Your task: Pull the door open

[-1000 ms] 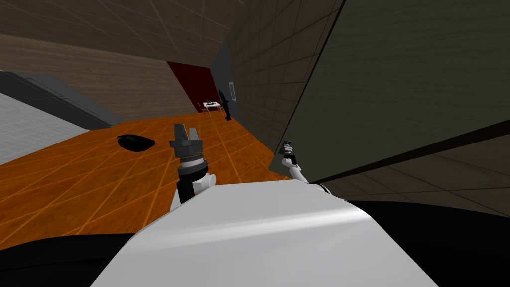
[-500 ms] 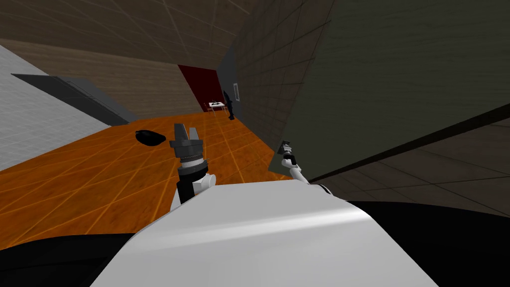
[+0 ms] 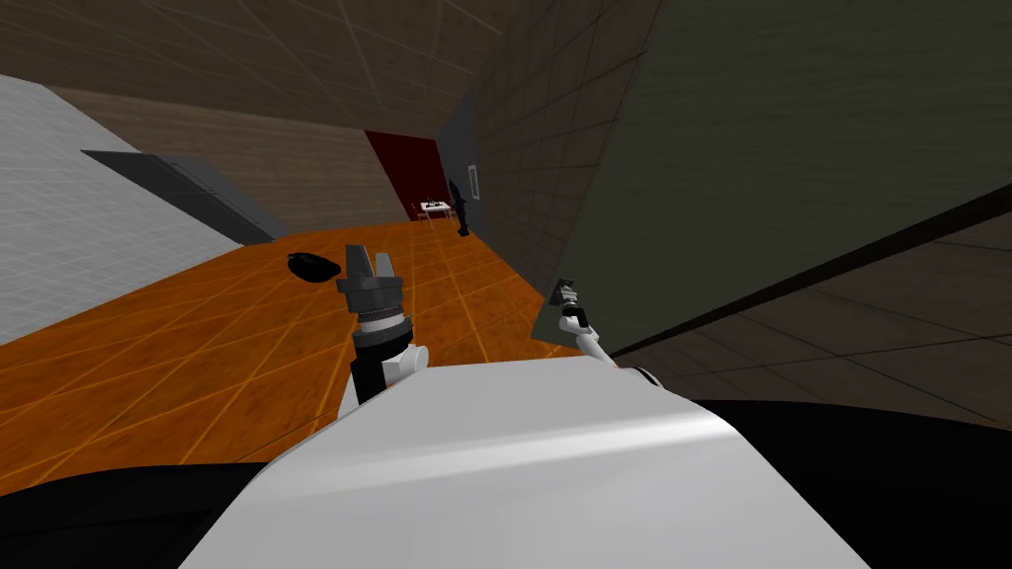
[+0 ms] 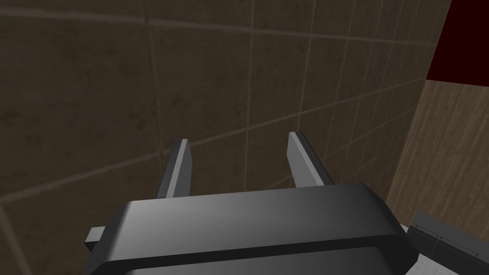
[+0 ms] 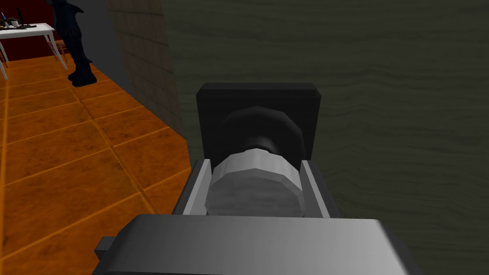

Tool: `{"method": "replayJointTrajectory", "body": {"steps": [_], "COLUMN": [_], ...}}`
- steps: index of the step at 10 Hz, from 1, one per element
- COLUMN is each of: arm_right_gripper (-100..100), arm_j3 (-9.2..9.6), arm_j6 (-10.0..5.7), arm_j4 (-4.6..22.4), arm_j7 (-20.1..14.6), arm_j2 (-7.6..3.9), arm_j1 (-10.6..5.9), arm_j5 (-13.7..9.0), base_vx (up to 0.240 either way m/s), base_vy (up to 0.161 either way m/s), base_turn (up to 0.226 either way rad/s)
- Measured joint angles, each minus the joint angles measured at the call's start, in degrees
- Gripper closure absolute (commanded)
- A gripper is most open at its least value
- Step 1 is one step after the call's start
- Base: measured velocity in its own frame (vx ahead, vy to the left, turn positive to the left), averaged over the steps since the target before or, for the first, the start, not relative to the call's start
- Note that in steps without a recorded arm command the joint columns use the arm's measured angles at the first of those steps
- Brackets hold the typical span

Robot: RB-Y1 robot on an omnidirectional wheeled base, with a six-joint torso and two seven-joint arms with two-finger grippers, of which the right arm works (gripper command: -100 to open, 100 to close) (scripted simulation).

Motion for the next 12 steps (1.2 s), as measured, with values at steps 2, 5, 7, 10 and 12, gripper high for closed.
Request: {"method": "replayJointTrajectory", "body": {"steps": [2, 5, 7, 10, 12], "arm_right_gripper": [100, 100, 100, 100, 100], "arm_j3": [2.22, 5.28, 7.33, 9.9, 11.98], "arm_j6": [-0.11, -0.33, -0.49, -0.66, -1.15], "arm_j4": [-1.92, -4.23, -5.68, -8.28, -9.37], "arm_j7": [-2.06, -4.88, -6.76, -9.14, -11.27], "arm_j2": [-1.29, -3.28, -4.67, -6.49, -8.09], "arm_j1": [1.54, 3.64, 4.85, 6.85, 7.91], "arm_j5": [0.33, 0.75, 1.03, 1.43, 1.69], "base_vx": [-0.11, -0.098, -0.088, -0.106, -0.087], "base_vy": [-0.018, -0.009, -0.011, -0.01, -0.014], "base_turn": [-0.005, -0.013, -0.016, -0.016, -0.006]}}
